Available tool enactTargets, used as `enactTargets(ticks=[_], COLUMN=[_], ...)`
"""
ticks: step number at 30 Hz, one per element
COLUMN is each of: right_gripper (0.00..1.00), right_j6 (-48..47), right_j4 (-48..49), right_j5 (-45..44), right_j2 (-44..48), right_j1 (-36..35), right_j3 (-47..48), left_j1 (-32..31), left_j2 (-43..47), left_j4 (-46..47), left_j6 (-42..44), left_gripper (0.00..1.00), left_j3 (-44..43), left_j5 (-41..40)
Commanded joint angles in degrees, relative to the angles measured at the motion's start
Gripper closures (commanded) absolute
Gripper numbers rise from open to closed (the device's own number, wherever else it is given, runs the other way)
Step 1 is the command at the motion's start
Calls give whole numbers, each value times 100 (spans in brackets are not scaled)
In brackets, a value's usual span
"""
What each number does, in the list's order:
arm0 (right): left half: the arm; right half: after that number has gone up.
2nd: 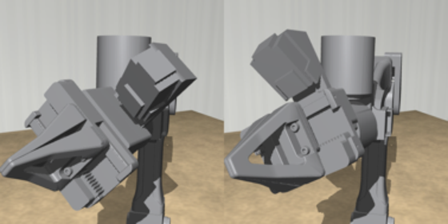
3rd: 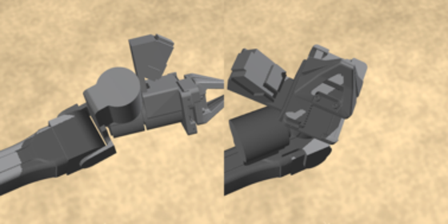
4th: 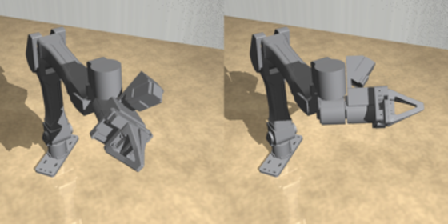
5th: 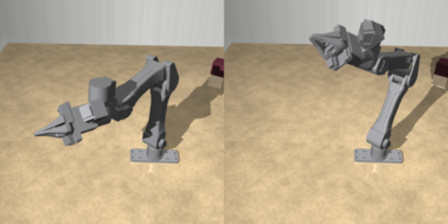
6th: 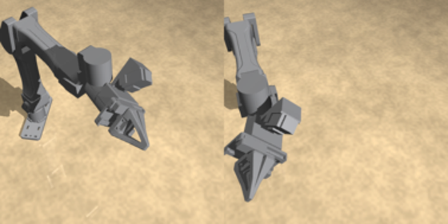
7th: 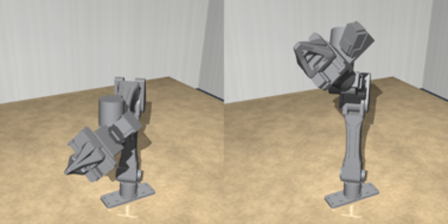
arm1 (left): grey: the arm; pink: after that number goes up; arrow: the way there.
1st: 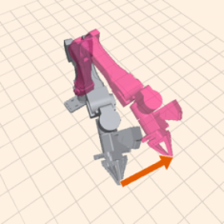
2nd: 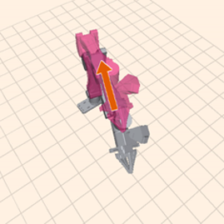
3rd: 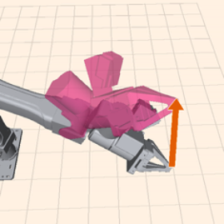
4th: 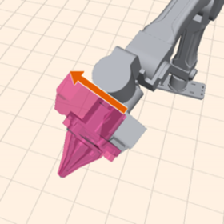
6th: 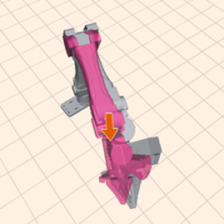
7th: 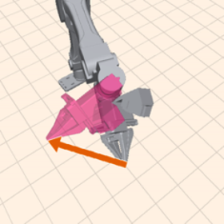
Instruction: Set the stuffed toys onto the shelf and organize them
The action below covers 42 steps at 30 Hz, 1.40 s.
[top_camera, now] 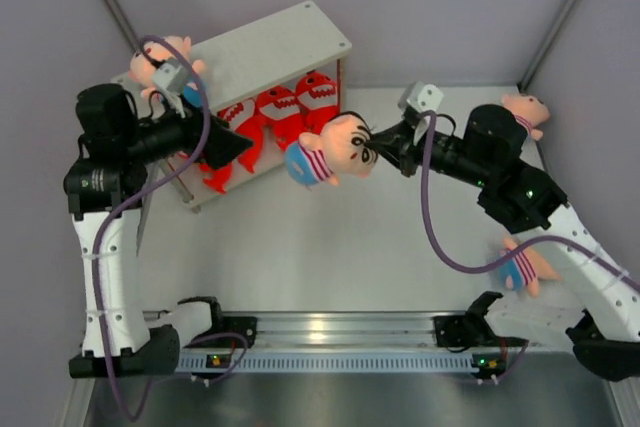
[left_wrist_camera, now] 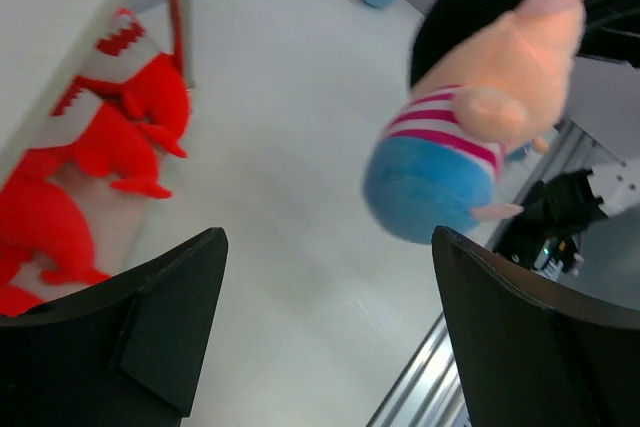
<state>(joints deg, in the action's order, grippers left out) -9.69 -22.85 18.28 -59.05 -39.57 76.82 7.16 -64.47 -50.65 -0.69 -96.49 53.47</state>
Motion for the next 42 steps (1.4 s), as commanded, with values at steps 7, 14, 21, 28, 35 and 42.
enactTargets(ticks=[7, 14, 21, 28, 35, 42], right_gripper=[100, 100, 100, 100, 100, 11], right_j6=[-1245, -2062, -2554, -2590, -2617, -366], right_j4=[-641, -896, -897, -502, -141, 1519], right_j5=[-913, -1441, -1354, -958, -976, -3495], right_j2=[-1337, -2066, -2436, -2489, -2349, -1778], right_j1=[-1464, -2300, -2617, -2635, -2635, -2442], right_j3=[1485, 2135, 2751, 2681, 2304, 1337], left_j1=[-1419, -1516, -1639, -1647, -1647, -1639], left_j2=[303, 242, 206, 57, -5, 136], left_j4=[-1061, -1069, -1280, -1263, -1263, -842], left_j6=[1308, 1483, 1870, 1634, 1335, 344], left_gripper=[2, 2, 2, 62, 100, 100], left_j3=[315, 244, 517, 605, 377, 113], left_j5=[-267, -741, -873, -453, -513, -1197])
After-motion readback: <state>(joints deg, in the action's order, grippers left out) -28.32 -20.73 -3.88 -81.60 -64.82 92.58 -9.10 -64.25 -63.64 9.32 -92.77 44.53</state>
